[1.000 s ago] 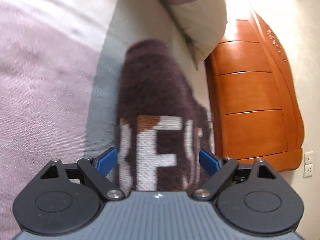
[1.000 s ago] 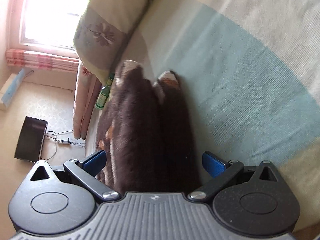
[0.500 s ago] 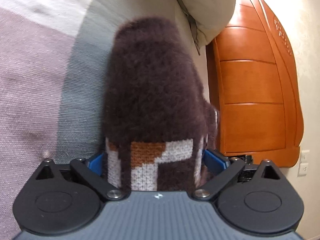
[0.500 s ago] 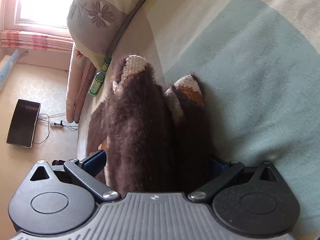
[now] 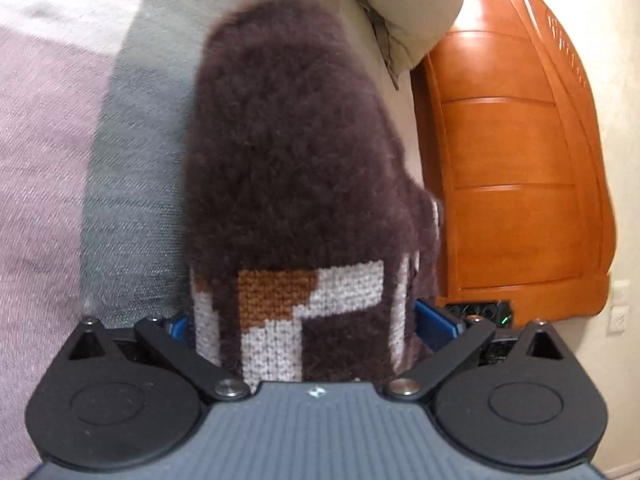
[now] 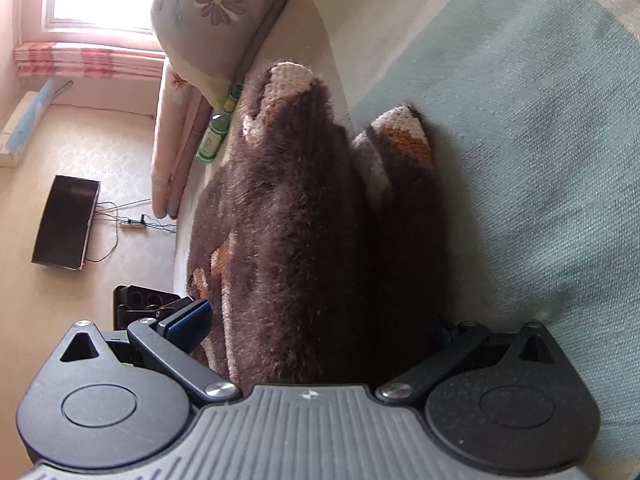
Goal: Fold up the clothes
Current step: 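Lift the folded sweater with both tools and carry it toward the headboard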
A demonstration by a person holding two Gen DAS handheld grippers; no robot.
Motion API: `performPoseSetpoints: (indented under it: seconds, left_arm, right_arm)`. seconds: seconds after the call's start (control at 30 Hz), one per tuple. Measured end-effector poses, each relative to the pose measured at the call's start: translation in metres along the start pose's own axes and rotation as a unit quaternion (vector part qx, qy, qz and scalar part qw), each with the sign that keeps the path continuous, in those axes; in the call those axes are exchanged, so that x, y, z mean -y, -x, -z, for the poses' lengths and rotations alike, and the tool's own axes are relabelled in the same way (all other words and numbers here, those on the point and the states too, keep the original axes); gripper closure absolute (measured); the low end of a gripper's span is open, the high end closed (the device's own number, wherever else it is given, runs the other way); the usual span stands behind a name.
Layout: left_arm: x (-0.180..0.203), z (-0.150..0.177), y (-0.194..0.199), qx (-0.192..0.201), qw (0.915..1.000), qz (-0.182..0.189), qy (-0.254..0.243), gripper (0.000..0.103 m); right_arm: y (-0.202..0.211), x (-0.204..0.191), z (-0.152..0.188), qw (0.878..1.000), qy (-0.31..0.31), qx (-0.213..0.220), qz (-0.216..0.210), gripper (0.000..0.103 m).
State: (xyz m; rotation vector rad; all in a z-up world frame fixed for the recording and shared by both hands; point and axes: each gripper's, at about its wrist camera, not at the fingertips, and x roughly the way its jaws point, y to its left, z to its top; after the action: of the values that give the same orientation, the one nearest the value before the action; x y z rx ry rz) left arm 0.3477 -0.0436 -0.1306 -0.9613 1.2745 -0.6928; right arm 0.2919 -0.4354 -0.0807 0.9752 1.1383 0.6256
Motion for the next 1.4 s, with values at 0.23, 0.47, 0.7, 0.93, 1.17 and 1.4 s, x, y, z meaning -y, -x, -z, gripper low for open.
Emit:
performPoseSetpoints:
  seconds: [0.23, 0.47, 0.7, 0.93, 1.17, 1.4]
  left_arm:
    - [0.02, 0.001, -0.004, 0.004, 1.0, 0.005, -0.007, 0.002]
    - [0.026, -0.011, -0.008, 0.005, 0.9998, 0.005, -0.019, 0.002]
    - [0.012, -0.012, -0.011, 0.014, 0.9995, -0.007, -0.027, 0.002]
    - [0.014, -0.018, -0.012, 0.019, 0.9994, -0.003, -0.028, 0.002]
    - [0.03, -0.03, -0.012, 0.017, 0.9996, 0.015, -0.019, 0.002]
    - [0.039, -0.033, -0.014, 0.016, 0.9995, 0.024, -0.012, 0.002]
  right_arm:
    - [0.01, -0.003, -0.001, 0.998, -0.021, 0.01, -0.058, 0.0]
    - [0.015, -0.019, -0.004, 0.999, -0.006, 0.007, -0.039, 0.0]
    - [0.015, 0.004, 0.017, 1.0, -0.013, 0.005, -0.019, 0.0]
    - [0.005, -0.002, 0.017, 0.999, -0.015, 0.026, -0.037, 0.0]
    - [0.015, -0.005, 0.018, 0.997, -0.025, 0.037, -0.069, 0.0]
    - [0.023, -0.022, 0.012, 0.997, -0.008, 0.042, -0.058, 0.0]
